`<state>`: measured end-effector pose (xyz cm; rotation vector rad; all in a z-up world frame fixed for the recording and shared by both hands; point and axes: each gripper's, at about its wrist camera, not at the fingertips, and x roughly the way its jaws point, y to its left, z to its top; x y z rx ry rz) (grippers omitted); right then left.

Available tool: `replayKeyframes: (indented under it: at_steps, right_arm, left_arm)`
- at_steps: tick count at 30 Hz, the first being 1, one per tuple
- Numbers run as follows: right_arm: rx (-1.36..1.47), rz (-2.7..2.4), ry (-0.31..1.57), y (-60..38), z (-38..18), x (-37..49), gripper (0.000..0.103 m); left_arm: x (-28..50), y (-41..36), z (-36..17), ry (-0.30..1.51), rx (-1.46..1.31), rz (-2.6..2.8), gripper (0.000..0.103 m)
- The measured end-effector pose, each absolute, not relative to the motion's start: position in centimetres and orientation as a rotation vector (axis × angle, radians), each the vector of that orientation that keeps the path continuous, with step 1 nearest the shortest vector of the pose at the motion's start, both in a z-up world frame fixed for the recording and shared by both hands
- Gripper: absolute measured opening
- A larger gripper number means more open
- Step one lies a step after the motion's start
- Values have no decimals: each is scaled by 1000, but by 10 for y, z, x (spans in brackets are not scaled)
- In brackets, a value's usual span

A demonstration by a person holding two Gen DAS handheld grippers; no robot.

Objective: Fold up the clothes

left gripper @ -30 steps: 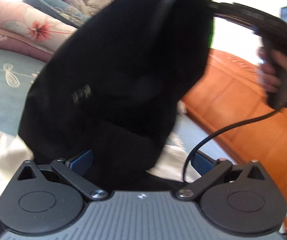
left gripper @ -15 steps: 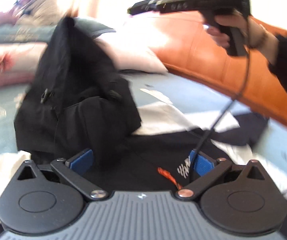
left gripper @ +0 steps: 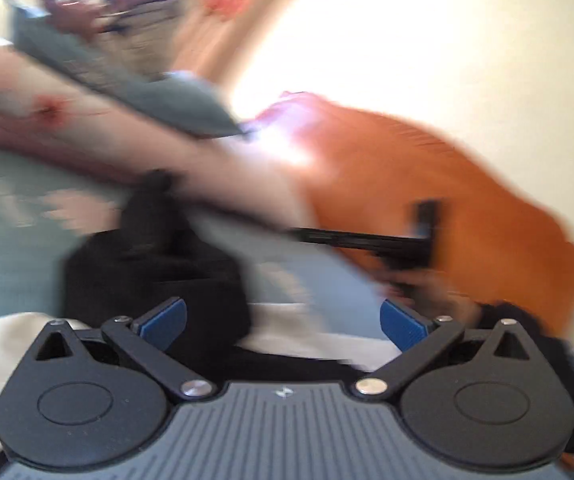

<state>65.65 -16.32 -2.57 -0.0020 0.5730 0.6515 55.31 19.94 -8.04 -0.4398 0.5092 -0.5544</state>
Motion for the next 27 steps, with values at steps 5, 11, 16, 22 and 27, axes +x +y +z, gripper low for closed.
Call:
replayKeyframes:
  at_steps: [5,11,16,22,27]
  right_arm:
    - [-115,849,766,-77,-87,652,16]
    - [-82,766,787,-29,-126,682,0]
    - [-11,795,810,-52,-109,678,18]
    - [135,743,708,-120,-65,681,52]
    - [381,600,807,-123,-99,738,73]
  left_arm:
    - [611,189,-129,653,-505,-363,101]
    - [633,145,-143,658,-219,-235,102]
    - [617,134,-125,650,-176,-205,102]
    - [611,119,-143,603,-164,-185,102]
    - [607,136,-149,570,-268,-213,102]
